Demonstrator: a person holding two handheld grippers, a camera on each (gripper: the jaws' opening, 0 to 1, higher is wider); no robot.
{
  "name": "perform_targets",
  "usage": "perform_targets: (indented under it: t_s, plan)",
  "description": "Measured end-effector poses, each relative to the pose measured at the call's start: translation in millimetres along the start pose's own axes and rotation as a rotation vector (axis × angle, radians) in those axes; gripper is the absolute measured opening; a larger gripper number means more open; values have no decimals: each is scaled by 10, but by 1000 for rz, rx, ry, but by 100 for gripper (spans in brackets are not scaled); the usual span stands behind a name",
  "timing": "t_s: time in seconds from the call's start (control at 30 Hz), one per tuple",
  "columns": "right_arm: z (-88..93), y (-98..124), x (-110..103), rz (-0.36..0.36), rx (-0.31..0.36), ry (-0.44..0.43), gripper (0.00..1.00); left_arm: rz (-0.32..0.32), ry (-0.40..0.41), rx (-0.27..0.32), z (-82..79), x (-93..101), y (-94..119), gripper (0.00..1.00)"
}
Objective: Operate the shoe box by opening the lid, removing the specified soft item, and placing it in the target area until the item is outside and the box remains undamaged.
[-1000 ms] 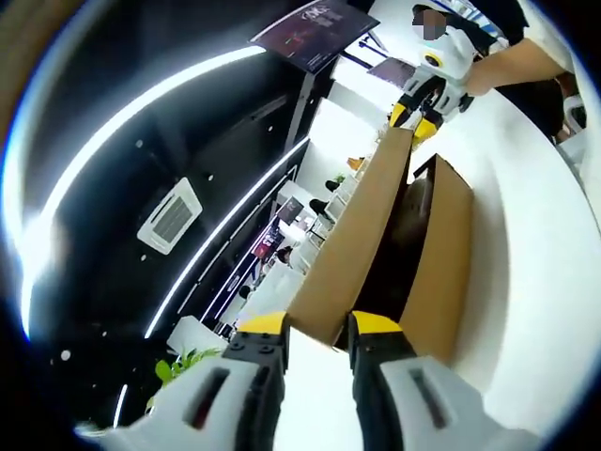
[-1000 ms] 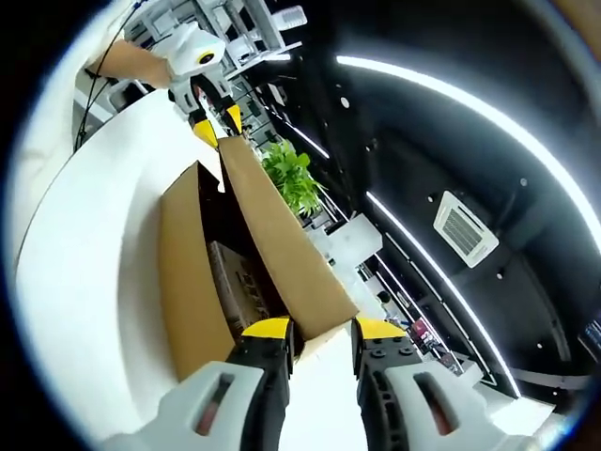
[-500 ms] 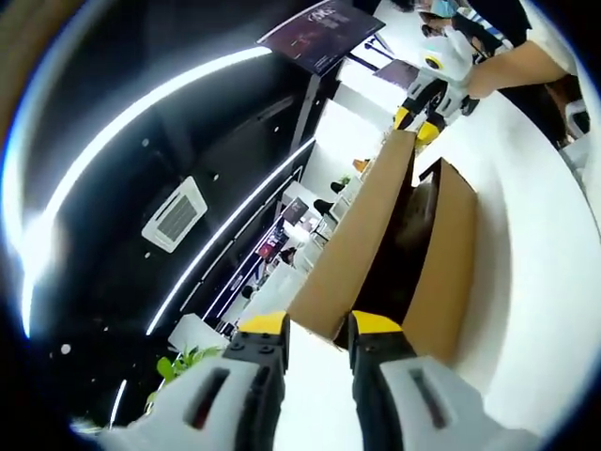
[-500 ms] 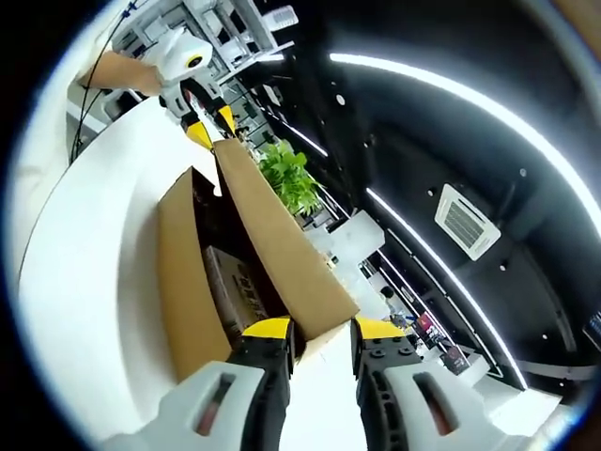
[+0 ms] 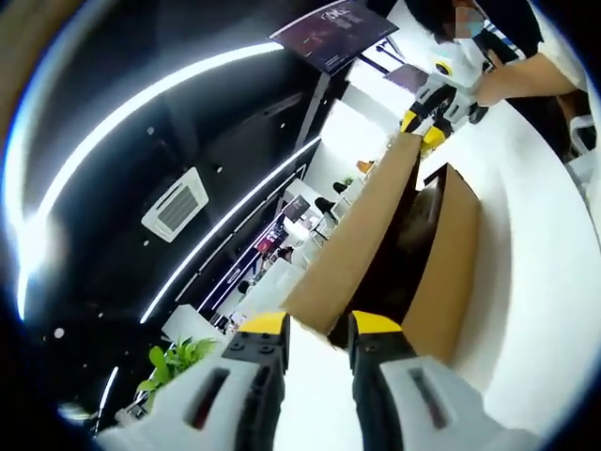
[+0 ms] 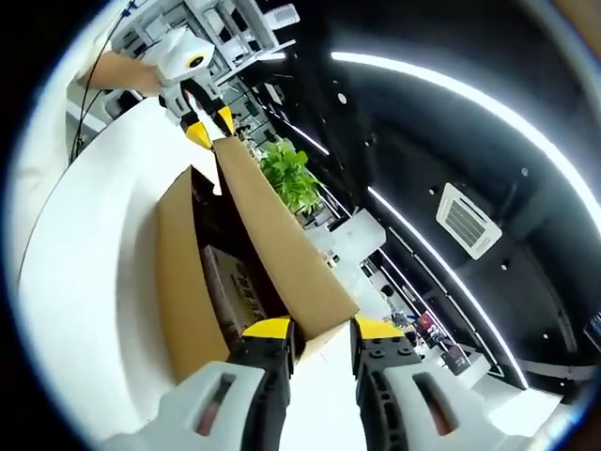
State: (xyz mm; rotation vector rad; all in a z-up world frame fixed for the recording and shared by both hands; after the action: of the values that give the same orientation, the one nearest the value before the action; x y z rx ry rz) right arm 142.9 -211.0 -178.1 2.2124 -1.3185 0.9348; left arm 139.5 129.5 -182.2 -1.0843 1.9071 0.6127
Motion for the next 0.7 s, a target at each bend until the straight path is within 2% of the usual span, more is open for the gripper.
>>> perform_targets:
  t_s: [0.23,0.4,0.6,0.7]
  plan:
    - [-18,-23,39,3,4,-31,23,4,37,-4,59,-11,-14,25]
    - [6,8,-24,-3,-6,-20,23,18,18,6,51,18,-46,27]
    - [13,1,-19,-13,-16,-64,23,70,177,49,85,26,-28,32]
    - [2,-14,-5,-10,-10,-100,23,63,193,58,91,-14,-47,31]
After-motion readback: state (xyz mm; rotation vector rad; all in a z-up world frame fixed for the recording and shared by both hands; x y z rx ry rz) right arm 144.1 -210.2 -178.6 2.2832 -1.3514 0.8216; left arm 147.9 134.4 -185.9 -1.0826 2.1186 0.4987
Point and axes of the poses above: the point that each gripper's makers call its tool centre point, and the gripper's own axes: y roughly backward along the fingers, x roughly to its right, z roughly out of its underside, the point moved 7 cm from there along y, roughly backward along the fingers, and after that the axes turned 8 degrees about -y, right-handed, at the moved point
